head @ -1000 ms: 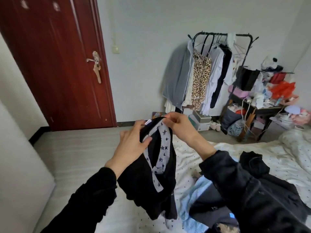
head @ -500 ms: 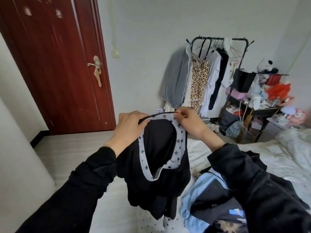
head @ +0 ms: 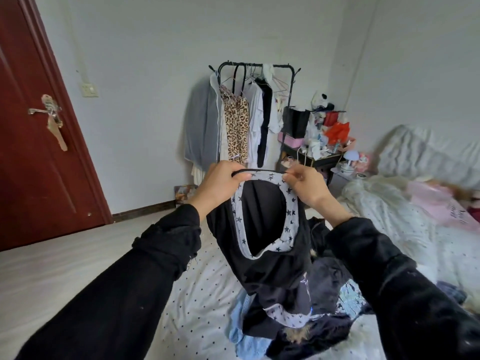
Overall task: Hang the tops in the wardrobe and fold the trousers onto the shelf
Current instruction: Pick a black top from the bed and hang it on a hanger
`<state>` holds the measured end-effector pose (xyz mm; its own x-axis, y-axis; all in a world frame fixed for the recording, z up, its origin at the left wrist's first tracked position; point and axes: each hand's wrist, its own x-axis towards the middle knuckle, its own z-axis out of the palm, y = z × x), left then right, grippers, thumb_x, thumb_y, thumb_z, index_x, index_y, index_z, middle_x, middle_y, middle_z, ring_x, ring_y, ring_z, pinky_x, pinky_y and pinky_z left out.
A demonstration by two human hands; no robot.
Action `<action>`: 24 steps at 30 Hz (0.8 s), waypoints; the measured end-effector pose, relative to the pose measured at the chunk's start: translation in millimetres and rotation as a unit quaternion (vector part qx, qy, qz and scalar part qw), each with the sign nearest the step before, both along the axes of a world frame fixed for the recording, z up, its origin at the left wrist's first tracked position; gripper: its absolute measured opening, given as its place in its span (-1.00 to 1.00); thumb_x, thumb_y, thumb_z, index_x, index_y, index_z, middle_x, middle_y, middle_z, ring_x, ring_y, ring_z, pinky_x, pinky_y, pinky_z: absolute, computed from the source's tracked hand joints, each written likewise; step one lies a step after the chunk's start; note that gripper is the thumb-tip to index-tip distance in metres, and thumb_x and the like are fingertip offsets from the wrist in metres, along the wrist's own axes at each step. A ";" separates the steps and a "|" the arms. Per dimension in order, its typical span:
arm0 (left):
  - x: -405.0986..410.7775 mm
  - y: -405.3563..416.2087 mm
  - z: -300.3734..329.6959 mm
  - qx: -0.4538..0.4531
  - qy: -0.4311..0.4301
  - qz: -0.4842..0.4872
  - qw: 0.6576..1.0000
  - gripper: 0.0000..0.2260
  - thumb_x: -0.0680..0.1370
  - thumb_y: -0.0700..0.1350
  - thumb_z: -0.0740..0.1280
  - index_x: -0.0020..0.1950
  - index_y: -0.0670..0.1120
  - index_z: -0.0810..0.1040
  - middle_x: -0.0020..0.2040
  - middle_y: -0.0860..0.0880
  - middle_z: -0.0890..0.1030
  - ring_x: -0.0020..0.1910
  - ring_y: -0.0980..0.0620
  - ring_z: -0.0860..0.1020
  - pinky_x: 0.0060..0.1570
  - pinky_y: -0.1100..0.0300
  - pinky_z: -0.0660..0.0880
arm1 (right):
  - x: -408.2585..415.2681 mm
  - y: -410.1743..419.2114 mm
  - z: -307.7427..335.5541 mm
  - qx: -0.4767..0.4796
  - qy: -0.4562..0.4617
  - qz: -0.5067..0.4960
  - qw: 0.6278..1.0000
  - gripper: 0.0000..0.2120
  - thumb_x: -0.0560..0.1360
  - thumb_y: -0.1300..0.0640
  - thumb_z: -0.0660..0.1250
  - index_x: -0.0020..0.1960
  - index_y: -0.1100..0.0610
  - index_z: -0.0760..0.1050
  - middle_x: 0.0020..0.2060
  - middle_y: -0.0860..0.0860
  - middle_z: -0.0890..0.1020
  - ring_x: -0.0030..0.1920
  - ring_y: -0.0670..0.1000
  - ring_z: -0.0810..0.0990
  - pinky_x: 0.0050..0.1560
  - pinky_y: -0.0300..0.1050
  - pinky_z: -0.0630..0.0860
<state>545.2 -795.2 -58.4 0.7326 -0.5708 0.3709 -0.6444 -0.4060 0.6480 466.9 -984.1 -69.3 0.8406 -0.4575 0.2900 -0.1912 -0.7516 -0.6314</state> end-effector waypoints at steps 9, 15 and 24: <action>2.4 -43.2 -4.4 -0.016 -0.020 -0.026 0.999 -0.66 0.56 -0.09 0.30 -0.40 -0.18 0.43 -0.43 -0.03 0.38 -0.40 0.05 0.32 -0.29 0.15 0.23 | -13.4 -7.7 -25.5 0.158 0.083 0.122 0.976 -0.75 0.43 -0.02 0.44 0.04 0.01 0.48 -0.11 -0.03 0.56 -0.05 -0.03 0.53 0.04 -0.17 0.43; 9.9 -25.6 7.2 -0.054 -0.025 -0.005 0.998 -0.74 0.52 -0.08 0.35 -0.18 -0.29 0.59 -0.22 -0.25 0.62 -0.25 -0.11 0.52 -0.23 0.12 0.40 | 5.1 20.5 -27.3 -0.036 0.040 0.050 0.997 -0.69 0.48 0.07 0.30 -0.37 0.03 0.27 -0.40 0.01 0.49 -0.21 0.12 0.48 -0.07 -0.02 0.32; 38.6 76.8 -3.2 0.073 -0.028 0.125 0.989 -0.79 0.62 -0.06 0.17 -0.05 -0.13 0.53 -0.17 -0.05 0.57 -0.08 -0.09 0.50 0.00 0.07 0.30 | 32.6 55.0 -16.4 -0.142 0.084 0.015 0.986 -0.74 0.48 0.19 0.24 0.16 0.07 0.50 0.13 0.07 0.52 0.17 0.17 0.48 0.20 0.09 0.24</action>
